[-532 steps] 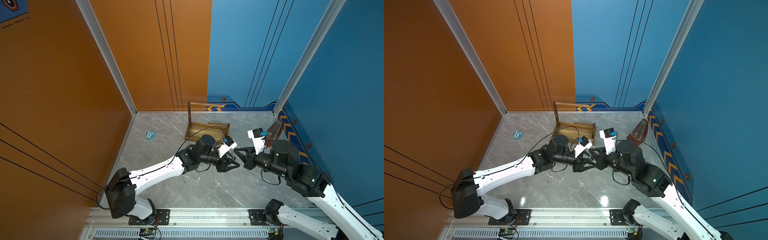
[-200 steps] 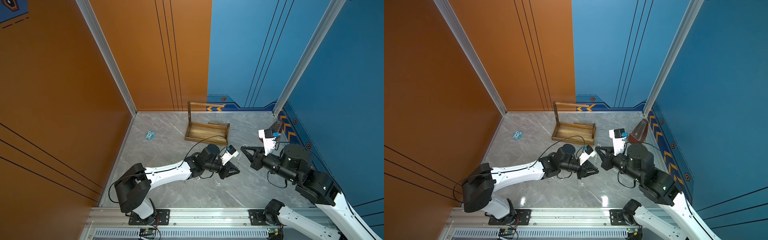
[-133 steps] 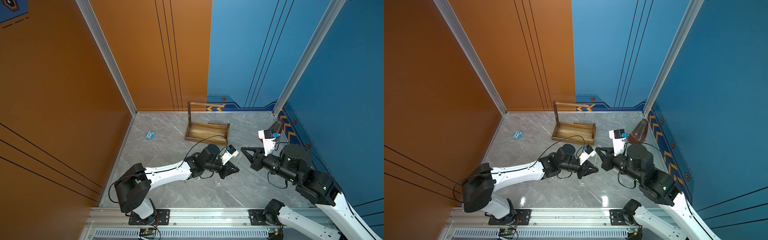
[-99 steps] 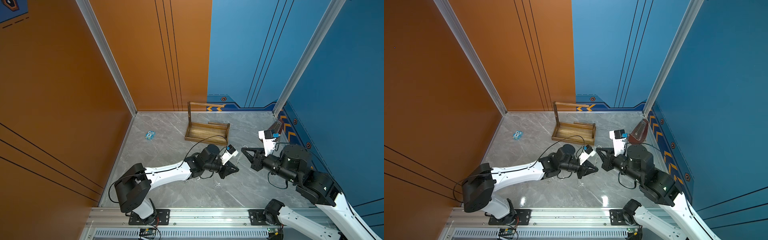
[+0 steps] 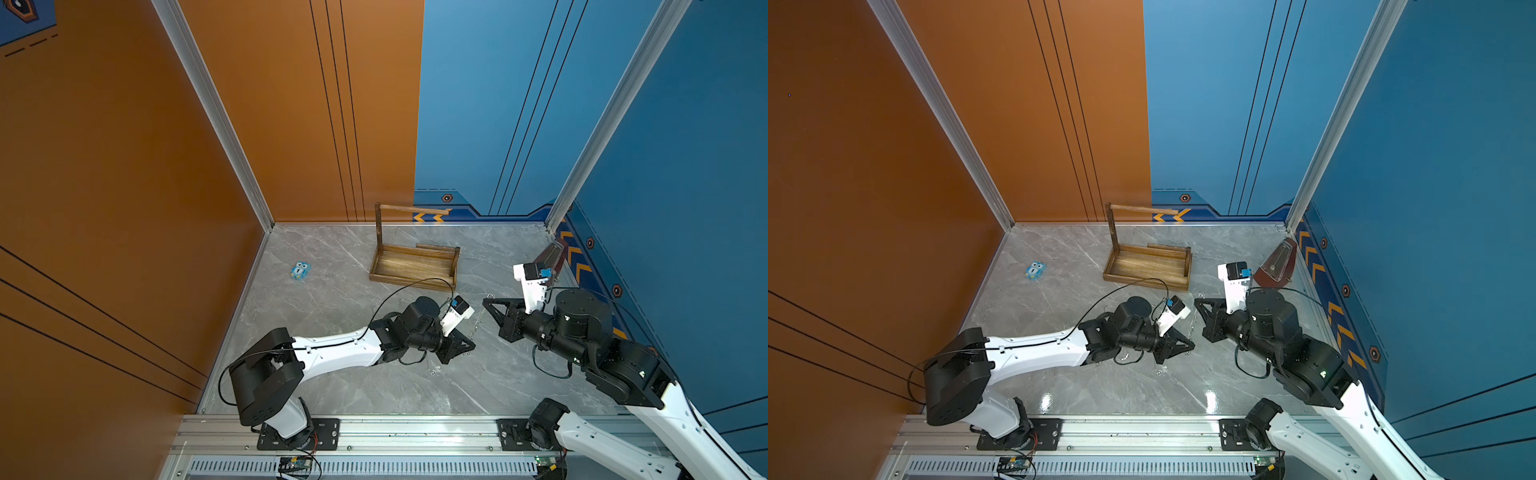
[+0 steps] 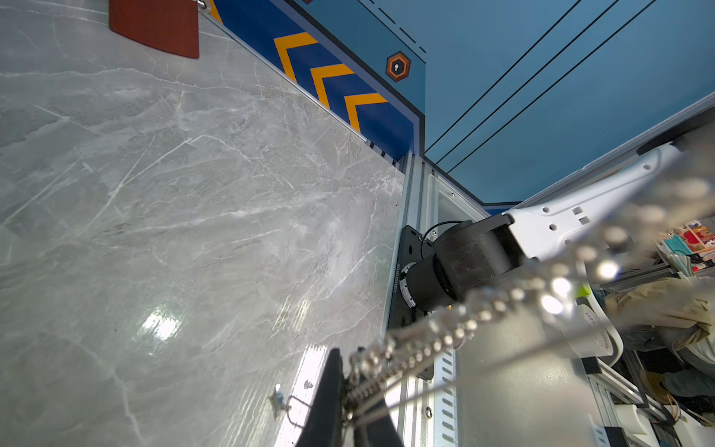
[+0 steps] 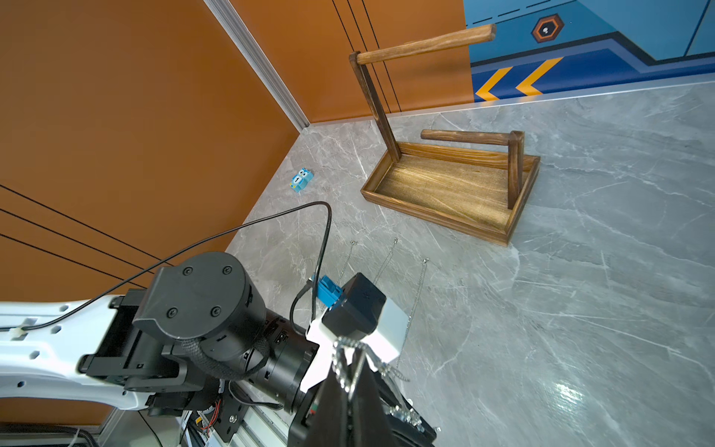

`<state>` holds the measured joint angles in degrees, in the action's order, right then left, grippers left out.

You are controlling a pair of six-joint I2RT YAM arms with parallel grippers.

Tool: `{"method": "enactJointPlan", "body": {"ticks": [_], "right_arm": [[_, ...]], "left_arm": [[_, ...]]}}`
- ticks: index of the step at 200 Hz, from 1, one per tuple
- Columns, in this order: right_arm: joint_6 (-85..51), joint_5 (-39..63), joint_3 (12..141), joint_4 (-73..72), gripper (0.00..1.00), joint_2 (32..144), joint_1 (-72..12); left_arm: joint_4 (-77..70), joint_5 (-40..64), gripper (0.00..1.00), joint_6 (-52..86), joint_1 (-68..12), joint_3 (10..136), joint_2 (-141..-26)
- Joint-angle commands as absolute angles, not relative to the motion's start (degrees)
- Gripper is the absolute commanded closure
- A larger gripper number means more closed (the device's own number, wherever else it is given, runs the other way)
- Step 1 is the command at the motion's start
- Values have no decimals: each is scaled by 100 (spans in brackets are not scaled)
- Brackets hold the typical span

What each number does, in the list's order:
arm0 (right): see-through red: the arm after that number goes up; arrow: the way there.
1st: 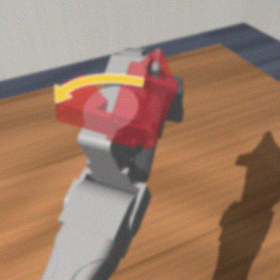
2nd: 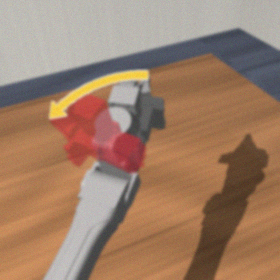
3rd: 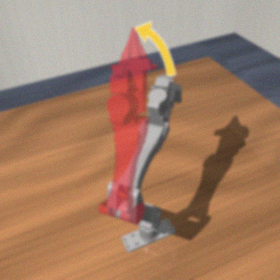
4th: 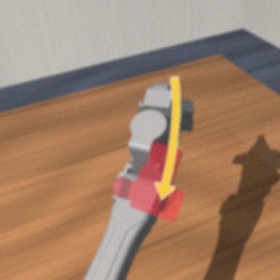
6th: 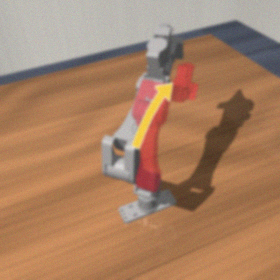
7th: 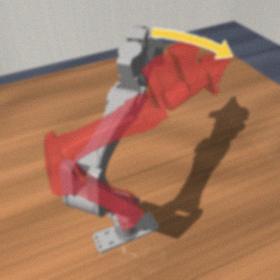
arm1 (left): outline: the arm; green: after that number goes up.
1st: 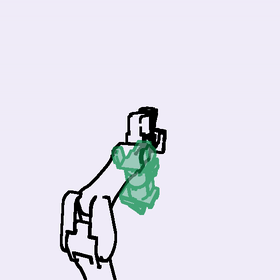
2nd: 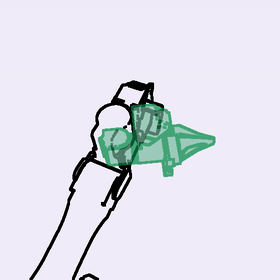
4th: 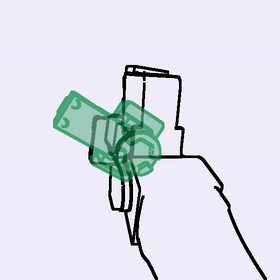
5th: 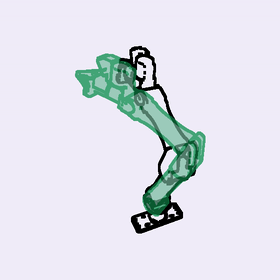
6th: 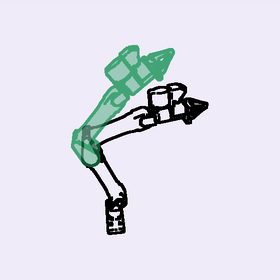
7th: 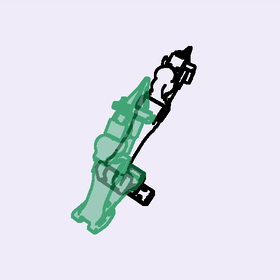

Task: Take the necklace off the jewelry display stand
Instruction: Place the necklace at the center of the board.

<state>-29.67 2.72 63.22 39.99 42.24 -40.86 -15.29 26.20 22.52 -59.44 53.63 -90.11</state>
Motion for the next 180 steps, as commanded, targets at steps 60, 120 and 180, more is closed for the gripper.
{"method": "enactJointPlan", "body": {"ticks": [60,120,180], "right_arm": [[-3067,-78,6039,4246,100,4447,-4061],[-3267,-157,5597,4333,100,4552,-3883],[-3211,-123,5361,4320,100,5010,-3748]], "left_arm": [[-1503,1794,100,2852,-6474,5098,-9075],[-1516,1349,100,3371,-6627,4904,-9295],[-1574,1254,100,3776,-6662,4861,-9631]]}}
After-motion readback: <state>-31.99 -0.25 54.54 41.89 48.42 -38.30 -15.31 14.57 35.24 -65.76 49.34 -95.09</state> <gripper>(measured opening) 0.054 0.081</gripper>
